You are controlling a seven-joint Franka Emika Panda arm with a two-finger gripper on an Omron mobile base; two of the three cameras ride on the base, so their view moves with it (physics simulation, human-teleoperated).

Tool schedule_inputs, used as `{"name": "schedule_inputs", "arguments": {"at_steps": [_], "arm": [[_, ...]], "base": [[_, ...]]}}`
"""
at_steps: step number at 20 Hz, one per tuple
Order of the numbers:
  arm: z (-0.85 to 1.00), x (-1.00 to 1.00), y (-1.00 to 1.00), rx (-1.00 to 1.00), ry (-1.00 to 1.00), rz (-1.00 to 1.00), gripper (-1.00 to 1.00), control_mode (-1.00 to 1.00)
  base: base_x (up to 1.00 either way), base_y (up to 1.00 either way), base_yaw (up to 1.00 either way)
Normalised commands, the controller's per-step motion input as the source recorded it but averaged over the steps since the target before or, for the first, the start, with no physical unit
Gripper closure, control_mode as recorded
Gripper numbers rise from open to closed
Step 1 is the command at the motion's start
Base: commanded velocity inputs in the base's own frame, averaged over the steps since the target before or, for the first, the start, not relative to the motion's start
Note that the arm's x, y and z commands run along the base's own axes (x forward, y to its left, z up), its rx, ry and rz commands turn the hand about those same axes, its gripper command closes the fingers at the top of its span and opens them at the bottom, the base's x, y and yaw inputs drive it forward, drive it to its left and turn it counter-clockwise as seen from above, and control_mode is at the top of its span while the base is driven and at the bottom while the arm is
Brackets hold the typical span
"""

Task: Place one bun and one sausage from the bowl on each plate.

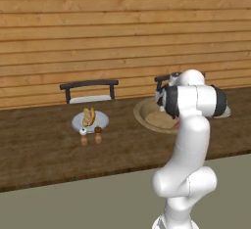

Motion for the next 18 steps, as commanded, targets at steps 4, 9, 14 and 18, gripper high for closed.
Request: {"name": "schedule_inputs", "arguments": {"at_steps": [4, 9, 14, 18], "arm": [[-0.28, 0.12, 0.00, 0.00, -0.01, 0.00, -1.00, -1.00], [-0.19, 0.07, 0.02, 0.00, 0.00, 0.00, 1.00, -1.00], [-0.01, 0.00, 0.00, 0.00, 0.00, 0.00, 1.00, -1.00], [-0.01, -0.02, 0.00, 0.00, -0.01, 0.00, 1.00, -1.00]], "base": [[0.00, 0.00, 0.00], [0.00, 0.00, 0.00], [0.00, 0.00, 0.00], [0.00, 0.00, 0.00]]}}
